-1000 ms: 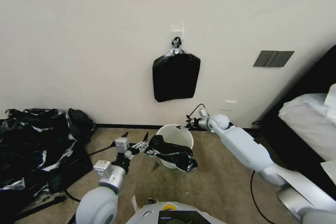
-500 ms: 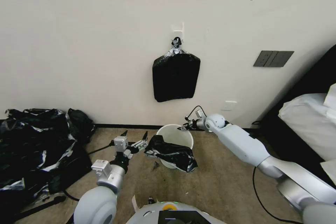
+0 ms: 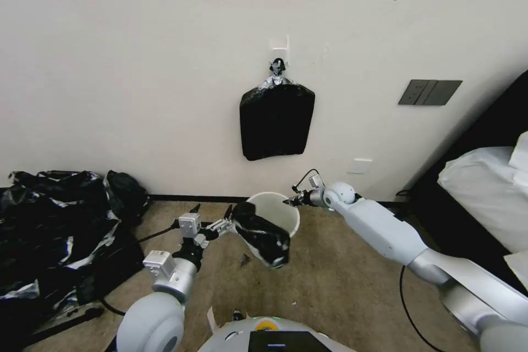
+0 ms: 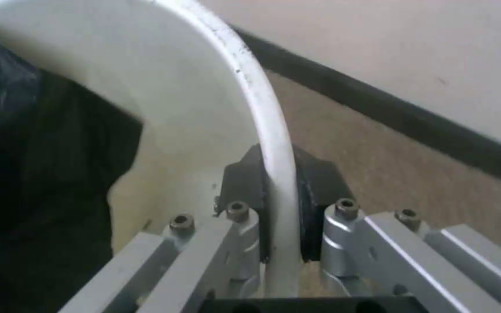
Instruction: Place a trash bag onto the trash bin.
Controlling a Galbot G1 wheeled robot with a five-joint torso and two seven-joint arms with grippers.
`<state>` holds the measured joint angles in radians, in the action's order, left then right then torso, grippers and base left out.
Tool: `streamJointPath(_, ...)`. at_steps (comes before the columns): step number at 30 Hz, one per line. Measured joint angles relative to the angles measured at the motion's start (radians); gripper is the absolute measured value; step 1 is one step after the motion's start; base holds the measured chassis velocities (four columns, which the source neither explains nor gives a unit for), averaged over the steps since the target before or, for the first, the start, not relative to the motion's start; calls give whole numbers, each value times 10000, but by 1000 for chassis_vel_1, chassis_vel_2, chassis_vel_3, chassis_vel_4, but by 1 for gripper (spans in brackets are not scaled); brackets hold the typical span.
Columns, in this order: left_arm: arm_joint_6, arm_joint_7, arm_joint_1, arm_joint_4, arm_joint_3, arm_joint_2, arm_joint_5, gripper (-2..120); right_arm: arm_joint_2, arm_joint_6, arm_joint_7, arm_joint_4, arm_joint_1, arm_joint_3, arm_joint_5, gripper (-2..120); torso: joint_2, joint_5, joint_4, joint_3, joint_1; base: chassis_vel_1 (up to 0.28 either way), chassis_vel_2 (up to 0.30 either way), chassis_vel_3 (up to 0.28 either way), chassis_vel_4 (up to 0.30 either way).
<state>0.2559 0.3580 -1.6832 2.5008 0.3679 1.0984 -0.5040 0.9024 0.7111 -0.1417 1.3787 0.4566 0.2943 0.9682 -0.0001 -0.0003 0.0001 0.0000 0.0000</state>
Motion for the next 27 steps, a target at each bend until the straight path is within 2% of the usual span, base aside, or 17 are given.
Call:
streamJointPath(1,-12,1,3,0,-6,11,0,100,-72,-4,787,231,282,-248,757,7,0,5,-1,0,0,0,0,0,0)
streamJointPath(2,-12,1,3,0,-6,11,0,100,-72,-4,787,231,282,-248,757,7,0,5,-1,0,0,0,0,0,0)
streamJointPath(4,-23,1,25,0,-23,23,0,100,-235,-12,2317,875,1071,-1004,2281,7,0,5,-1,0,0,0,0,0,0)
streamJointPath(6,-26,2,31,0,-24,24,0,100,-295,-15,2685,1084,1293,-1209,2627,7,0,5,-2,0,1,0,0,0,0)
streamJointPath(8,-46,1,49,-5,-42,41,2,100,-627,-25,4214,2144,2167,-2037,3996,7,1,4,-4,0,0,0,0,0,0)
streamJointPath(10,-52,1,58,-17,-51,47,7,100,-730,-30,4572,2454,2393,-2253,4370,7,1,1,-3,-1,0,0,0,0,0)
streamJointPath(11,-61,1,73,-55,-76,70,14,100,-875,-47,5180,2959,2858,-2718,4919,7,1,-1,-5,-1,-1,0,0,0,0)
streamJointPath(15,-148,1,98,-133,-115,114,36,100,-905,-305,5943,3583,3616,-3483,5565,7,1,4,-3,-1,0,0,0,0,0)
streamJointPath(17,-226,1,102,-209,-115,147,63,100,-783,-890,6478,3976,4147,-3979,6045,7,1,5,-2,-1,0,0,0,0,0)
streamJointPath(18,-226,1,102,-209,-115,147,63,100,-783,-890,6478,3976,4147,-3979,6045,7,1,5,-2,-1,0,0,0,0,0)
streamJointPath(20,-270,208,100,-297,20,192,33,100,-694,-1278,6924,4523,4838,-4599,6434,7,1,4,2,-1,0,0,0,0,0)
streamJointPath(25,-284,497,162,-442,470,210,-257,100,-802,-1469,7085,5344,5795,-5232,6338,7,1,0,-1,-1,-1,0,0,0,0)
streamJointPath(27,-286,529,232,-541,821,139,-466,100,-772,-1660,7177,5920,6555,-5496,5799,7,1,1,-3,-1,0,0,0,0,0)
